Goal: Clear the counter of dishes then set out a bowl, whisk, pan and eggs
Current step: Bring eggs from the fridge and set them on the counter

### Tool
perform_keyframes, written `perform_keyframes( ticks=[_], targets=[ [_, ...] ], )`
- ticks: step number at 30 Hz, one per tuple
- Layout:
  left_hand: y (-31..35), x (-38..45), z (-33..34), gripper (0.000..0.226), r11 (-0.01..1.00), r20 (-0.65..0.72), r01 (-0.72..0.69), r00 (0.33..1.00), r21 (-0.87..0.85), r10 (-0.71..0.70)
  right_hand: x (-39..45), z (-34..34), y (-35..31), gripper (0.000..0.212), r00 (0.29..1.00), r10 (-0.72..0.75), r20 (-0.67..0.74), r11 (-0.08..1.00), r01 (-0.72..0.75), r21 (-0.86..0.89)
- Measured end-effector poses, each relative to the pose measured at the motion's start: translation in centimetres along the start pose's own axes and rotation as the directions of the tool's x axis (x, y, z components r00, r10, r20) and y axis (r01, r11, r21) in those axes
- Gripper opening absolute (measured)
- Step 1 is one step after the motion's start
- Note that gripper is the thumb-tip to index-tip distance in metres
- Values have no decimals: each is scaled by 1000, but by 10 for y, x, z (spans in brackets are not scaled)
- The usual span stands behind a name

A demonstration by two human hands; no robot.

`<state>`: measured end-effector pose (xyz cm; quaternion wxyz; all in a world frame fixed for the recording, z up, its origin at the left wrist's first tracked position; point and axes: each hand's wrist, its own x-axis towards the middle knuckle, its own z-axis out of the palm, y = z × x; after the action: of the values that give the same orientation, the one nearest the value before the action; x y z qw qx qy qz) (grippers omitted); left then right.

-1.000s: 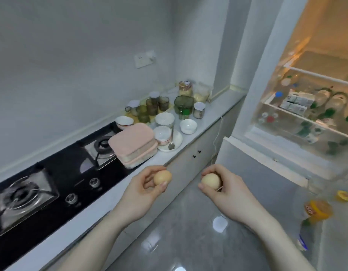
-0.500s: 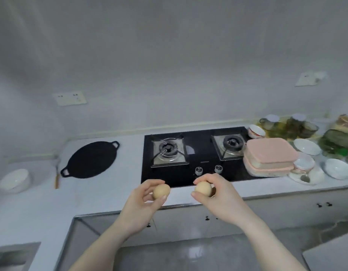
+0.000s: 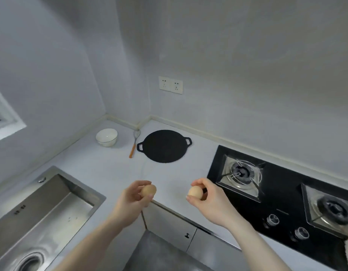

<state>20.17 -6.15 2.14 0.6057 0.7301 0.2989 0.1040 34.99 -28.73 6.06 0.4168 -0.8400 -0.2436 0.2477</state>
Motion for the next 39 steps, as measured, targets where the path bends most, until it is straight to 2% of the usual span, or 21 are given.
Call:
perform_keyframes(
  ticks=[5,13,17,24,30,33,37,39],
  targets=[
    [-20,26,-17,30,994,-162,91,982,-67,-100,64,24,-1,30,986,-16,166,1000,20,-24],
    [-47,67,-56,33,979,-261,194,943,-67,-205,150,88,-14,28,944,-35,329,994,66,-85],
    [-70,107,-86,32,965,-278,248,924,-80,-261,198,127,-25,35,934,-39,354,985,96,-145],
    [-112,197,-136,33,951,-291,307,913,32,-285,282,203,-54,37,924,13,383,963,92,-253],
    [-148,264,-160,32,929,-291,346,910,132,-297,350,258,-68,42,933,74,352,938,54,-342],
    [-162,293,-165,31,918,-284,354,912,179,-296,380,279,-72,39,930,107,352,918,43,-394],
    [-178,319,-168,19,919,-316,363,899,152,-303,411,302,-70,32,929,126,348,879,59,-474],
    [-182,329,-171,21,918,-343,360,894,165,-289,423,313,-69,30,931,116,346,862,79,-500]
  ],
)
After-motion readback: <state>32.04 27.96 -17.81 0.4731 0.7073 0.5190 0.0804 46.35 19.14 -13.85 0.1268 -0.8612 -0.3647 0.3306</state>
